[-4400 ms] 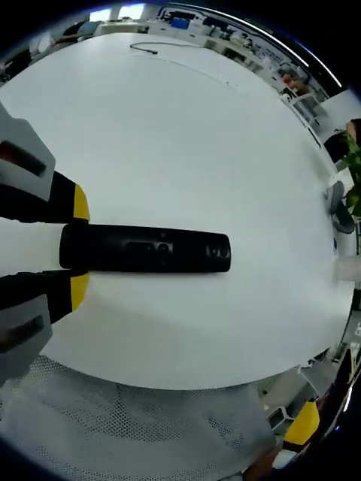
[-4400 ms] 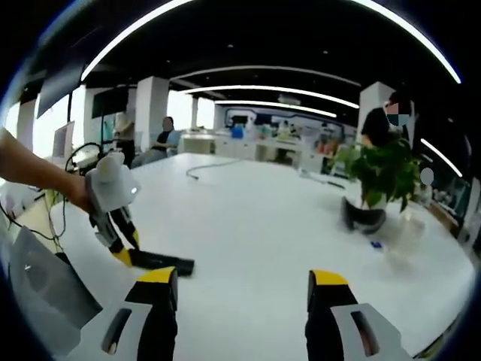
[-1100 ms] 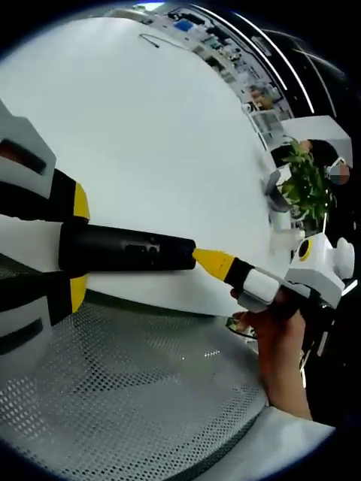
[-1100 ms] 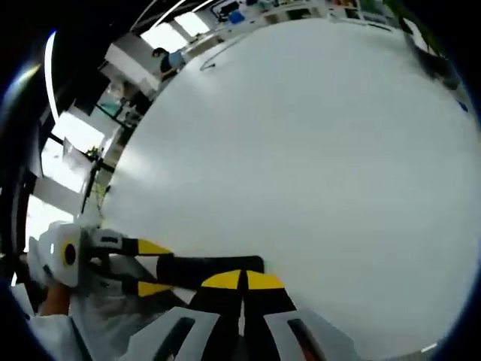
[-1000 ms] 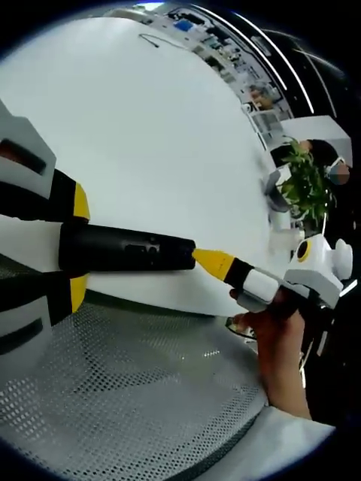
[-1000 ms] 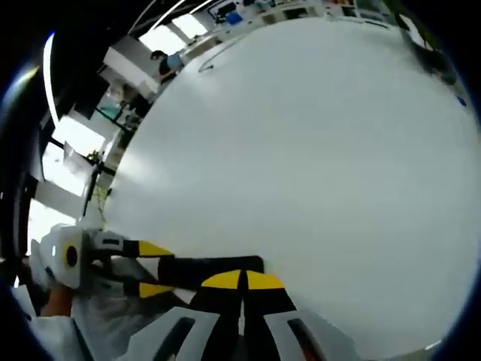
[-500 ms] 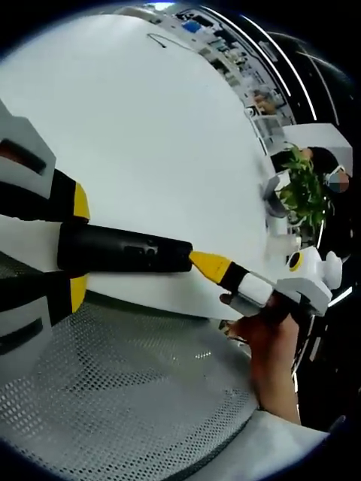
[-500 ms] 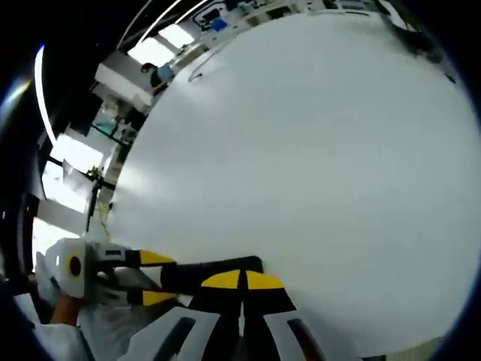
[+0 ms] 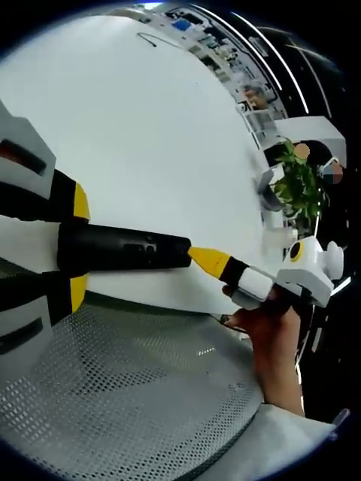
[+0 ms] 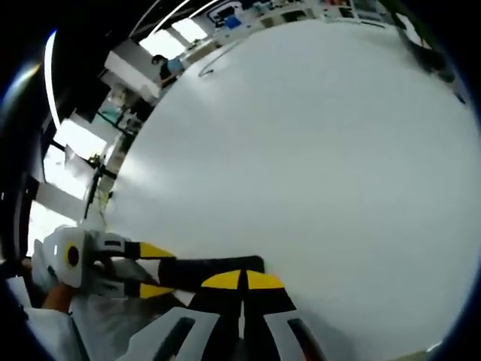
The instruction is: Press the specified remote control buttons in sequence, fully releasing each button before pressing the next.
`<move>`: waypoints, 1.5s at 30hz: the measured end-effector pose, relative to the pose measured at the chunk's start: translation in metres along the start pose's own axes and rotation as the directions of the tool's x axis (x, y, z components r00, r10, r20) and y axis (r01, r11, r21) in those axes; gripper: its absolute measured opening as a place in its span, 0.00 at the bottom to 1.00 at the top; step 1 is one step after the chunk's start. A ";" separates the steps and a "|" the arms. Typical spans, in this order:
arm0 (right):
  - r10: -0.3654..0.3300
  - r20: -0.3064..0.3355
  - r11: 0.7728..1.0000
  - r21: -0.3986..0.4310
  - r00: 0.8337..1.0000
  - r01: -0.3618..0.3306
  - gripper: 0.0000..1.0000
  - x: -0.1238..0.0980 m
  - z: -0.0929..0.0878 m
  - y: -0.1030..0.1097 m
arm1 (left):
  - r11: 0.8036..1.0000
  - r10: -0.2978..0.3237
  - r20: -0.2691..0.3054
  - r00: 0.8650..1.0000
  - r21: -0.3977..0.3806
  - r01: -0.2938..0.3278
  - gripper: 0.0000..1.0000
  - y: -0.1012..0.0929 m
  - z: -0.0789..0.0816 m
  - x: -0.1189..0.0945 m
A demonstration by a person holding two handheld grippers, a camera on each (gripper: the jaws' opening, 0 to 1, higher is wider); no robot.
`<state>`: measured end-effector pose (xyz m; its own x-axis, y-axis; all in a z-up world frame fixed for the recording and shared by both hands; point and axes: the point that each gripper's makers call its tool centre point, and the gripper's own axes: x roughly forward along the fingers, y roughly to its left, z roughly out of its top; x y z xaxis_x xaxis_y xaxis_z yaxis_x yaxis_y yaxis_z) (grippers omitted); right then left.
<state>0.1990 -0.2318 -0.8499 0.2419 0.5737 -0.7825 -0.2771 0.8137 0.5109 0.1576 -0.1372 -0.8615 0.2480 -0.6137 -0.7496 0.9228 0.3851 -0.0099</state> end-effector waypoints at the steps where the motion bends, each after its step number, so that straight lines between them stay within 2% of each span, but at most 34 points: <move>1: -0.001 0.001 1.000 -0.001 1.000 0.001 0.00 0.000 0.000 0.000 | 1.000 0.002 0.002 1.000 0.000 -0.002 0.24 0.000 0.000 0.000; 3: -0.004 0.009 1.000 0.003 1.000 0.004 0.00 -0.001 0.002 -0.001 | 1.000 0.004 0.006 1.000 -0.001 -0.004 0.24 0.000 0.001 0.000; 6: 0.028 0.042 0.999 0.024 0.999 -0.029 0.00 -0.004 0.008 0.003 | 1.000 0.003 0.007 1.000 -0.001 -0.003 0.24 0.001 0.001 0.000; 11: 0.075 0.038 0.995 0.070 0.996 -0.078 0.00 -0.002 0.007 0.007 | 1.000 0.004 0.005 1.000 -0.001 -0.004 0.24 0.001 0.001 0.000; 16: 0.061 0.006 0.996 0.057 0.998 -0.061 0.00 0.001 0.002 0.008 | 1.000 0.005 0.010 1.000 -0.001 -0.005 0.24 0.001 0.002 0.001; 27: 0.064 -0.014 0.997 0.048 0.998 -0.063 0.00 0.004 0.000 0.007 | 1.000 0.006 0.011 1.000 -0.005 -0.006 0.24 0.000 0.003 0.001; 45: 0.017 -0.013 0.999 -0.039 1.000 -0.017 0.00 0.005 -0.002 0.007 | 1.000 0.005 0.018 1.000 -0.009 -0.004 0.24 0.000 0.002 0.001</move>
<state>0.1967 -0.2234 -0.8504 0.2253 0.5861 -0.7783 -0.3169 0.7994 0.5103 0.1587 -0.1390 -0.8603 0.2575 -0.6245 -0.7373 0.9192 0.3936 -0.0123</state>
